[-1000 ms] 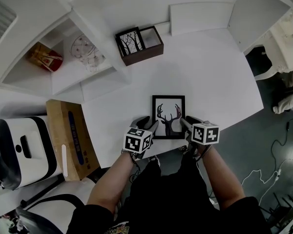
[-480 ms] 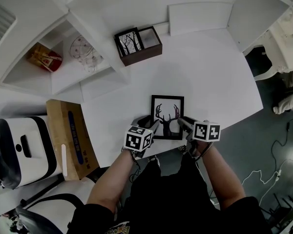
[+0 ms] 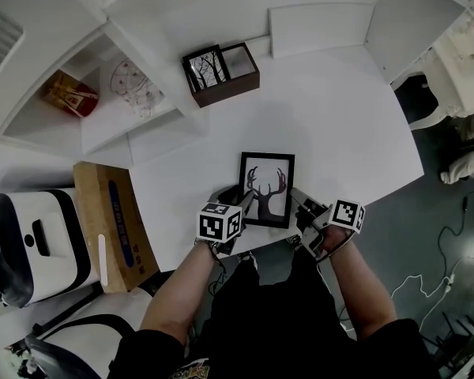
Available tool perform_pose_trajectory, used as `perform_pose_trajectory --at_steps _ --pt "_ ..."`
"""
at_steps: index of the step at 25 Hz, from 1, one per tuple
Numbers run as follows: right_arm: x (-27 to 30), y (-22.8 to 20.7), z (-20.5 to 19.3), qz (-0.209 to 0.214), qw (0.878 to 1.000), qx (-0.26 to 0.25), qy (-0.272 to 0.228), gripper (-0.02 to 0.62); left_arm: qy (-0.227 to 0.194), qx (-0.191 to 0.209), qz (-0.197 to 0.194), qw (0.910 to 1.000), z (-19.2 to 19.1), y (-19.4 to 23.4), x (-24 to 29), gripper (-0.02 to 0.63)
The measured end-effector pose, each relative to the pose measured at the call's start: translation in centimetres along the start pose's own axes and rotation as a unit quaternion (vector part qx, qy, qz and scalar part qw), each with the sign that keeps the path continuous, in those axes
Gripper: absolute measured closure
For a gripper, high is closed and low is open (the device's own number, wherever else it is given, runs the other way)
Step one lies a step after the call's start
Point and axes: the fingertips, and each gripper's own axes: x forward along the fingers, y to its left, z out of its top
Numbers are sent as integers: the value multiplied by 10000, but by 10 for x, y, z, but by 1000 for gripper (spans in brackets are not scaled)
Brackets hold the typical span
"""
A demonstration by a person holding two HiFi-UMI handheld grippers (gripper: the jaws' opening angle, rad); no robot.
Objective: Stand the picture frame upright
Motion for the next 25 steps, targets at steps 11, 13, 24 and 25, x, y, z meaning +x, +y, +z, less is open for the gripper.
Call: perform_pose_trajectory --at_steps 11,13,24,25 --pt "2 10 -15 1126 9879 1048 185 488 -238 -358 -191 9989 6 4 -6 431" --pt "9 14 -33 1085 9898 604 702 485 -112 -63 -339 9993 2 -3 -6 442" --pt "19 24 -35 978 9907 -354 878 550 -188 309 -434 9984 -1 -10 -8 440" --pt "18 28 -35 1062 9898 -403 862 551 -247 296 -482 9981 0 -10 -9 440"
